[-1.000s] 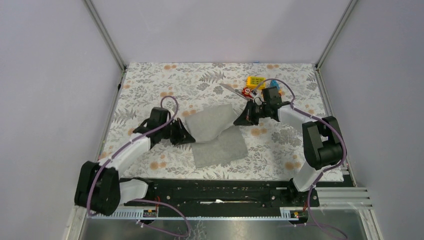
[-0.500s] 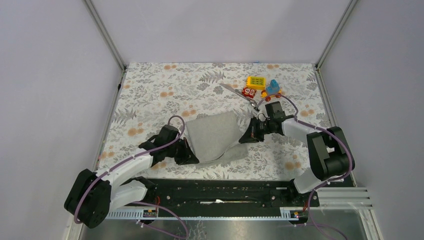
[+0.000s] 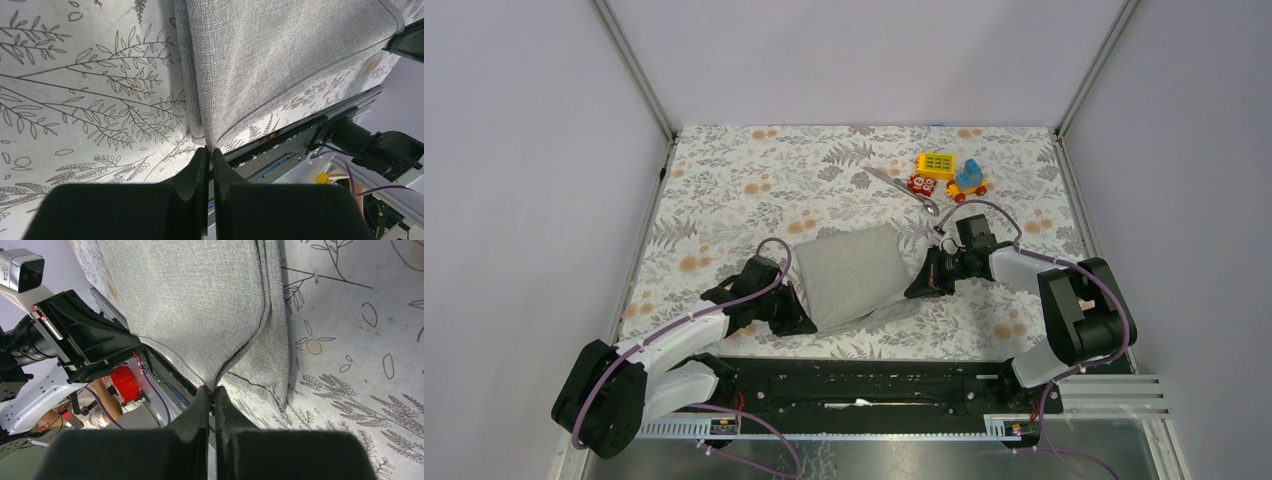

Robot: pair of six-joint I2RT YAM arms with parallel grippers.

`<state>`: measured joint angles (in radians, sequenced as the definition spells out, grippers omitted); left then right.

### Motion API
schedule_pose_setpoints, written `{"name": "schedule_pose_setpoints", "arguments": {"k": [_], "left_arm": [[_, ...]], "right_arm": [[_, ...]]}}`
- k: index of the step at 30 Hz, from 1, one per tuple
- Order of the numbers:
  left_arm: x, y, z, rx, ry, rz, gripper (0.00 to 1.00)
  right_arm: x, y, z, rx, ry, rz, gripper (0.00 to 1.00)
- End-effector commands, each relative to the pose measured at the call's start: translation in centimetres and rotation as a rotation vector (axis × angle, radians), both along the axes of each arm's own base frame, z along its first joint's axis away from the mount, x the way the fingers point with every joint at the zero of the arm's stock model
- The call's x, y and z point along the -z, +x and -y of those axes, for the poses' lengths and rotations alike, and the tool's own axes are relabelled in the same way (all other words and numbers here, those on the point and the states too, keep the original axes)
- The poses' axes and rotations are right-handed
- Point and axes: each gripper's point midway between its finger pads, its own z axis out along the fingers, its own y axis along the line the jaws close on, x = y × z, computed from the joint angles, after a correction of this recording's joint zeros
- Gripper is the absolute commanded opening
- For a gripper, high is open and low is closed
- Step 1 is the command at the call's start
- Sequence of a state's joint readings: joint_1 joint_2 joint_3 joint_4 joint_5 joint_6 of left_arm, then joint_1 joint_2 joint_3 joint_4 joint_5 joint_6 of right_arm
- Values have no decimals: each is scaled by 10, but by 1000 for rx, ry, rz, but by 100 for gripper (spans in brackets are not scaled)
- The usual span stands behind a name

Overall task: Fold the napkin into a case and place the utensils inside
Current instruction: Fold the square-folded napkin at the center of the board.

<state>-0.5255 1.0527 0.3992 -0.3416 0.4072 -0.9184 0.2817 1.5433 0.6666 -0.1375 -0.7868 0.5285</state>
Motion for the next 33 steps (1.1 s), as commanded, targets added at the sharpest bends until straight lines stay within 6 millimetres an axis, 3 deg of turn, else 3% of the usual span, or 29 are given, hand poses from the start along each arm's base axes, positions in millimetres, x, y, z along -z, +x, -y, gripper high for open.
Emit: {"name": "schedule_pose_setpoints", "arguments": {"k": [1,6,27,30,33], "left_arm": [[-9,-2,7,11,-51,8,0],[-22,-1,12,17,-92,30,0],[8,-16,9,53,-56,-56,3],[8,-15,8,52,-46,-59,7],[-3,-13,7,56,-37,-42,27]], "right_arm": [[-10,1,-3,-14,21,53,0],[-12,1,-1,-8,11,62,0],[8,-6,5,-19,-35,32,0],[12,-8,11,-31,-82,40,17],[16,-11,28,-45,-199,46,31]]}}
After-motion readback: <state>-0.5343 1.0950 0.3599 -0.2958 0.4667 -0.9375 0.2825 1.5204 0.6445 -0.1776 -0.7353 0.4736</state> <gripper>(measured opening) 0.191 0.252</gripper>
